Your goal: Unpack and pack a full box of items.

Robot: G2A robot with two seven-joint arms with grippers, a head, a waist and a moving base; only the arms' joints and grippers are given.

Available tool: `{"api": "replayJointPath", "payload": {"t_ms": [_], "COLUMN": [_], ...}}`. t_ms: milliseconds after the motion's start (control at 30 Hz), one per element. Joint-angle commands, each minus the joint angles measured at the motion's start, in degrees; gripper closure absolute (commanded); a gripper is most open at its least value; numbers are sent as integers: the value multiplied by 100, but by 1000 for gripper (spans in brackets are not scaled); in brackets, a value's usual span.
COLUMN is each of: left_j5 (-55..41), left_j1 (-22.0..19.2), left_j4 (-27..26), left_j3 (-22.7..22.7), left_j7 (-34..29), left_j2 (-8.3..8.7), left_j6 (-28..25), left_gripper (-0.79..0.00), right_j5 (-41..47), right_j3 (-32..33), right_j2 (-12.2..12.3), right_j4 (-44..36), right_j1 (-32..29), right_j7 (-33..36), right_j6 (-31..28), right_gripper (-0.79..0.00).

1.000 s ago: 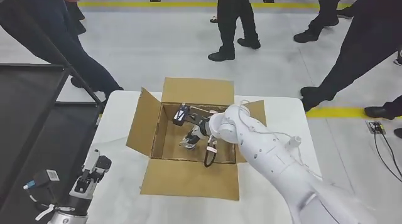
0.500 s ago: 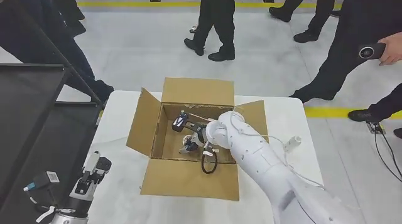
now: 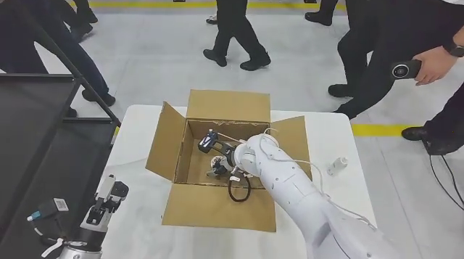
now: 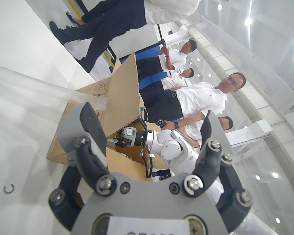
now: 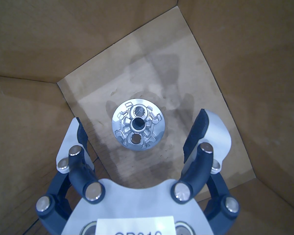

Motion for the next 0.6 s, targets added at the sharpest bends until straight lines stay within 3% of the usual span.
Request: {"api": "replayJointPath", "payload": {"t_ms": [0, 100, 233, 267, 300, 333, 567], "left_j5": [0, 0, 0, 0, 0, 0, 0], "left_j1": [0, 0, 0, 0, 0, 0, 0], "left_j4": [0, 0, 0, 0, 0, 0, 0], "left_j3": [0, 0, 0, 0, 0, 0, 0], "left_j7": [0, 0, 0, 0, 0, 0, 0], "left_j2": [0, 0, 0, 0, 0, 0, 0], "left_j6": [0, 0, 0, 0, 0, 0, 0], "left_gripper": [-785, -785, -785, -785, -785, -785, -785], "right_j5": [0, 0, 0, 0, 0, 0, 0], "right_j3": [0, 0, 0, 0, 0, 0, 0], "right_j2": [0, 0, 0, 0, 0, 0, 0], "right_j4": [-2, -2, -2, -2, -2, -2, -2], "right_j1": [0, 0, 0, 0, 0, 0, 0], "right_j7": [0, 0, 0, 0, 0, 0, 0], "right_j6": [0, 0, 0, 0, 0, 0, 0], "right_gripper": [-690, -413, -271, -302, -499, -785, -785]}}
